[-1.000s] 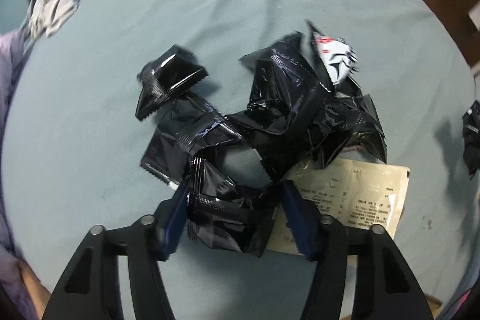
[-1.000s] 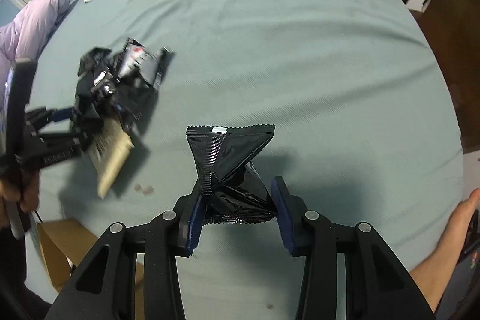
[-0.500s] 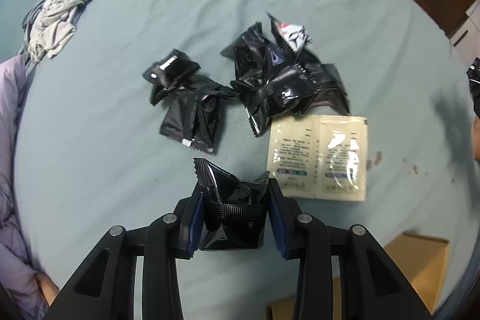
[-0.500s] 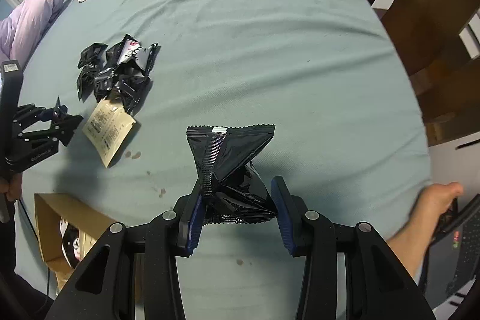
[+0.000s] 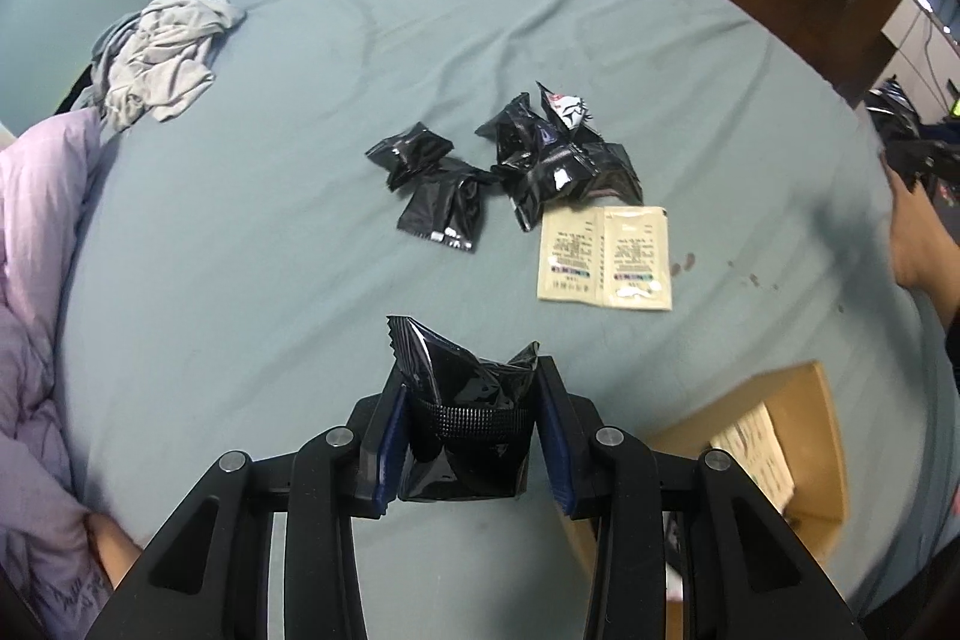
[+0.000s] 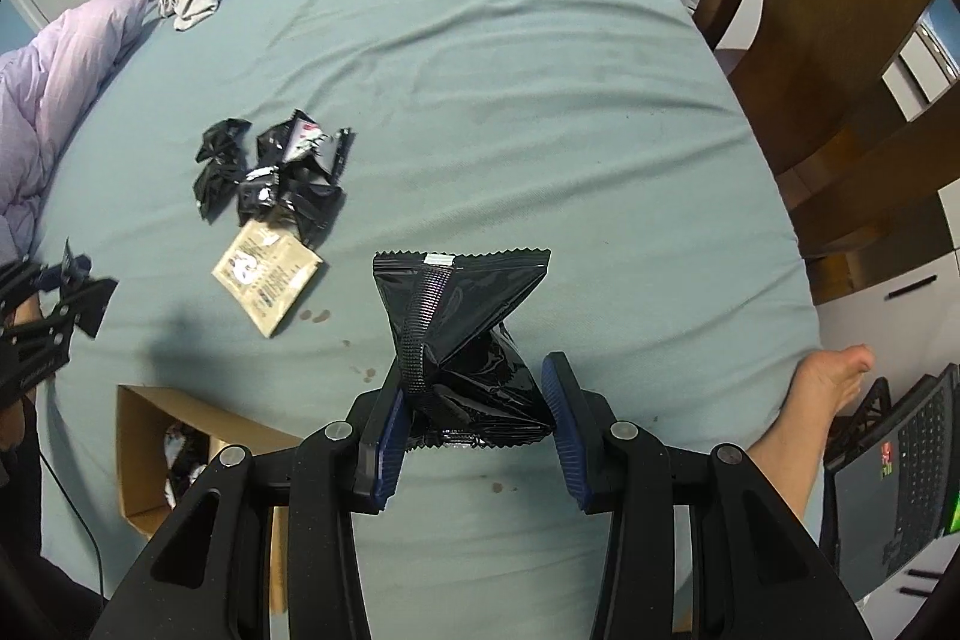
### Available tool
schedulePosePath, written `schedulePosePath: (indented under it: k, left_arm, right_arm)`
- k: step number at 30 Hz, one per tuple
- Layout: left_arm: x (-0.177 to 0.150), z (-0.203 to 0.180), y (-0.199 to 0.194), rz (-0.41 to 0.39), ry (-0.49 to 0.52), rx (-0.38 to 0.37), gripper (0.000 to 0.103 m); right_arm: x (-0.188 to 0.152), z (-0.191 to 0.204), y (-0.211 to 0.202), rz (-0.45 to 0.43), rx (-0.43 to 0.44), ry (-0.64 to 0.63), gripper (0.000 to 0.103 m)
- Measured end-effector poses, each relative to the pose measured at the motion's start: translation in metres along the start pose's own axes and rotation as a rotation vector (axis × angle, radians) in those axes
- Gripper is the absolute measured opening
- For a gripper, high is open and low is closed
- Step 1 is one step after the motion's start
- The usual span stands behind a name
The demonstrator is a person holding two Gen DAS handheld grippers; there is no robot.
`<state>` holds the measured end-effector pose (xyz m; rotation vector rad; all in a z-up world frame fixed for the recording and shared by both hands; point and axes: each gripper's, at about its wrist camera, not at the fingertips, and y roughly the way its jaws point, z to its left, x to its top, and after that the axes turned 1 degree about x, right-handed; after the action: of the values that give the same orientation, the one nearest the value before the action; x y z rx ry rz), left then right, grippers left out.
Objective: Organize snacks
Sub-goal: 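Carry the black packet into the box and open the left gripper while the right holds its packet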
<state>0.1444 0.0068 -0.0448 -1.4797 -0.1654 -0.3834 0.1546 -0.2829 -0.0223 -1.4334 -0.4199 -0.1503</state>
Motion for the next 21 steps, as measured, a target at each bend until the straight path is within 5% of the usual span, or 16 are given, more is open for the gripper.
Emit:
schedulePosePath:
  k: [21]
  left_arm:
    - [-0.063, -0.06, -0.033, 0.086, 0.051, -0.126, 0.038]
  right_arm:
    - [-0.022, 0.043, -0.032, 0.013, 0.005, -0.163, 0.041]
